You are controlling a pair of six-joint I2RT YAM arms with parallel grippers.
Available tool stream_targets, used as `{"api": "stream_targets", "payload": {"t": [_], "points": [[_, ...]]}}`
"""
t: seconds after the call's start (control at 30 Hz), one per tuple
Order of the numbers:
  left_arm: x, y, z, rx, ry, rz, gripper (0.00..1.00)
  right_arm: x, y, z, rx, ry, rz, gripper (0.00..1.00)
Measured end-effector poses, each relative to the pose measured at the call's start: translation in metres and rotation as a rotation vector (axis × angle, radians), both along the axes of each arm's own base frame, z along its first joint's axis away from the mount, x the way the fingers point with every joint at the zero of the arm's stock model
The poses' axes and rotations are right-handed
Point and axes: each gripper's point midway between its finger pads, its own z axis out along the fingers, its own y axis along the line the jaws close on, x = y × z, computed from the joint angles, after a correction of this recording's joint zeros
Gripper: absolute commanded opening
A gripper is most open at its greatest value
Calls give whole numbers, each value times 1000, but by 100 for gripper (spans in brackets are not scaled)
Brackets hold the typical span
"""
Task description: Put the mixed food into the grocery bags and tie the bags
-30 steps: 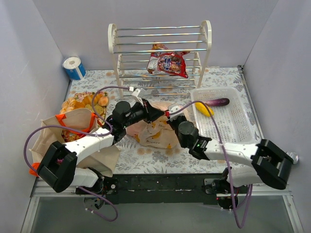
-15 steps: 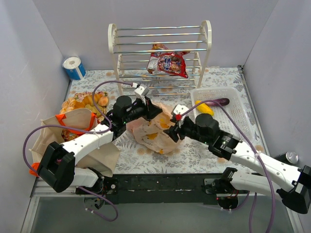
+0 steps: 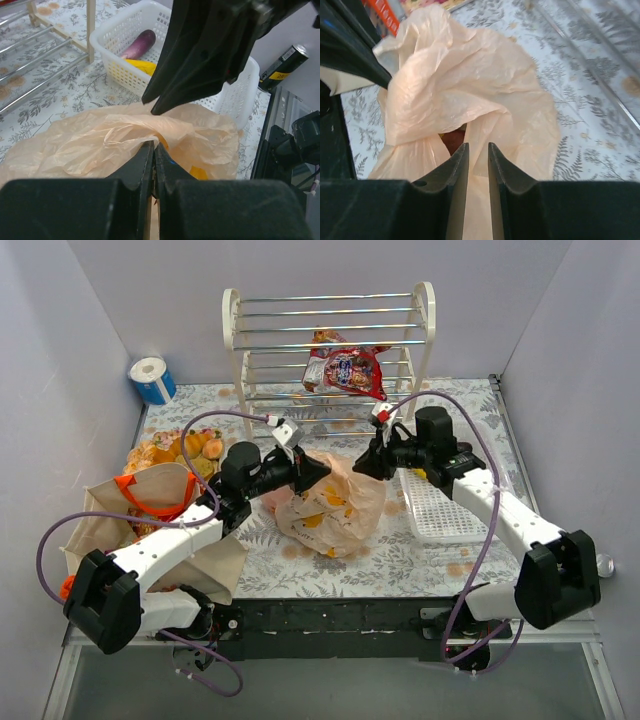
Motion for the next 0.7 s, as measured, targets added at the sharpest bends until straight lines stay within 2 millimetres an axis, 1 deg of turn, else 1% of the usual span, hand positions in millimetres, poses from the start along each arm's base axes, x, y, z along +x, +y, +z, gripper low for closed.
{"api": "stream_targets", "payload": {"t": [0.07, 0.13, 0.27, 0.4, 0.47, 0.53, 0.7], "points": [[-2, 0, 0, -3, -11, -5, 0, -6, 4, -16, -3, 31, 65, 28], [-3, 1, -1, -2, -19, -10, 0, -20, 7, -24, 12, 48, 141, 27], [-4, 1, -6, 1, -24, -14, 0, -36, 14, -23, 63, 43, 258, 28], [-9, 1, -9, -2, -31, -35, 0, -40, 19, -24, 90, 29, 325, 26], [-12, 0, -8, -8, -37, -53, 0, -40, 21, -30, 96, 36, 347, 22], [-15, -1, -8, -13, -42, -70, 0, -38, 23, -38, 96, 50, 359, 19], [-20, -2, -6, -19, -49, -96, 0, -35, 27, -57, 90, 106, 374, 9]]}}
